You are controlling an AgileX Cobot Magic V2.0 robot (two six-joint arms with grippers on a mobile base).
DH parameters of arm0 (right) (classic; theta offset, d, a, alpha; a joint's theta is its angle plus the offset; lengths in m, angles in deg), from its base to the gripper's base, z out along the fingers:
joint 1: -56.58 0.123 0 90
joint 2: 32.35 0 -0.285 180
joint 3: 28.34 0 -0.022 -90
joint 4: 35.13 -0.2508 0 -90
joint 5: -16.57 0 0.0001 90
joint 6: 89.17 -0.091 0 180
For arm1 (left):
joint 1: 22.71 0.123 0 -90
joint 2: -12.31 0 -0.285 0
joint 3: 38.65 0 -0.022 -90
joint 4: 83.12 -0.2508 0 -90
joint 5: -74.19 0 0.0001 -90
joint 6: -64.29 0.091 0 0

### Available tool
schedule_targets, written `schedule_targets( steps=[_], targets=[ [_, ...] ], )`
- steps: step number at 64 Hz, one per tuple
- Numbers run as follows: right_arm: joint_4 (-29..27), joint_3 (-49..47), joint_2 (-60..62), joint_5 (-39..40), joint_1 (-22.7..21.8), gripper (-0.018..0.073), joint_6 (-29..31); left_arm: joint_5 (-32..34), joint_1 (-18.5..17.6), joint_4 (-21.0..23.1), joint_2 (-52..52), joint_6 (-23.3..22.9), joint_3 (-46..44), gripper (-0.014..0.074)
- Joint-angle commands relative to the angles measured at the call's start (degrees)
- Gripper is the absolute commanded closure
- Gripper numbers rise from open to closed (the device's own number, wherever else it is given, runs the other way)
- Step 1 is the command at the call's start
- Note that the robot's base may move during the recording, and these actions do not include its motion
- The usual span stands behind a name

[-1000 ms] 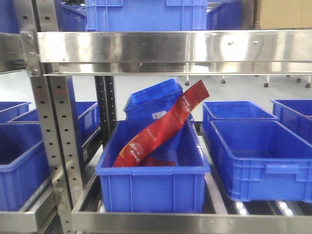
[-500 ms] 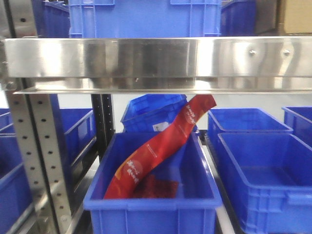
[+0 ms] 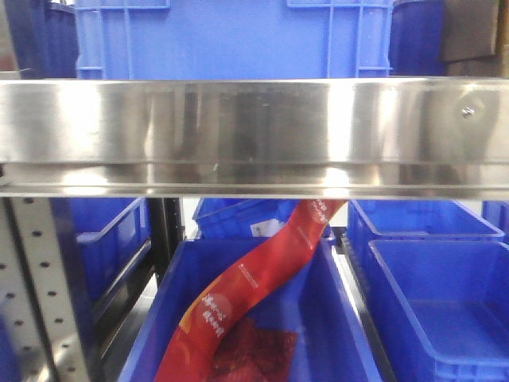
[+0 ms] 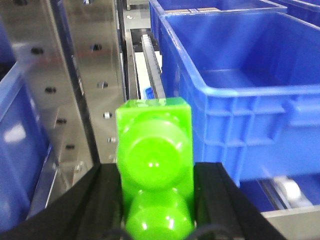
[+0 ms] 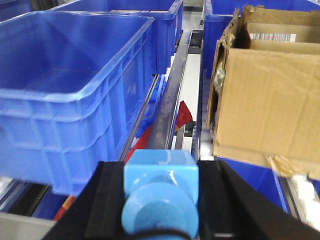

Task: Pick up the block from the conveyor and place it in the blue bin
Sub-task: 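Turn and approach the blue bin holding a red bag, then lower both grippers into the blue bin and open them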

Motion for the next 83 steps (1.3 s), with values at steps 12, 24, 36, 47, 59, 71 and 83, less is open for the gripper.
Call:
schedule_targets(
  steps=[12,24,36,47,59,71,83],
  targets=[
    [0.48,-0.47,0.13,1.21,-0.29,0.0712,0.57,1.31,-0.28,0.24,-0.04,-0.39,-0.45,0.0707],
    [0.48,-0.47,0.13,1.21,-0.29,0.0712,0.57,1.31,-0.28,0.24,-0.04,-0.39,-0.45,0.0707],
    [0.48,-0.47,0.13,1.21,-0.29,0.0712,0.57,1.31,-0.28,0.24,-0.04,-0.39,-0.45,0.0707],
    [0.48,-0.47,0.13,1.21,-0.29,0.0712,0.57,1.31,-0.28,0.24,-0.04,-0.39,-0.45,0.0707],
    [0.48,-0.47,0.13,1.21,-0.29,0.0712,0.57,1.31,-0.28,0.24,-0.04,-0.39,-0.45,0.0707],
    [0.48,-0.47,0.13,1.21,-0.29,0.0712,0.57,1.31,-0.28,0.24,-0.04,-0.39,-0.45,0.0707],
    [0.48,-0.47,0.13,1.21,-0.29,0.0712,0.57,1.31,-0.28,0.24,-0.04,-0.39,-0.45,0.0707]
  ],
)
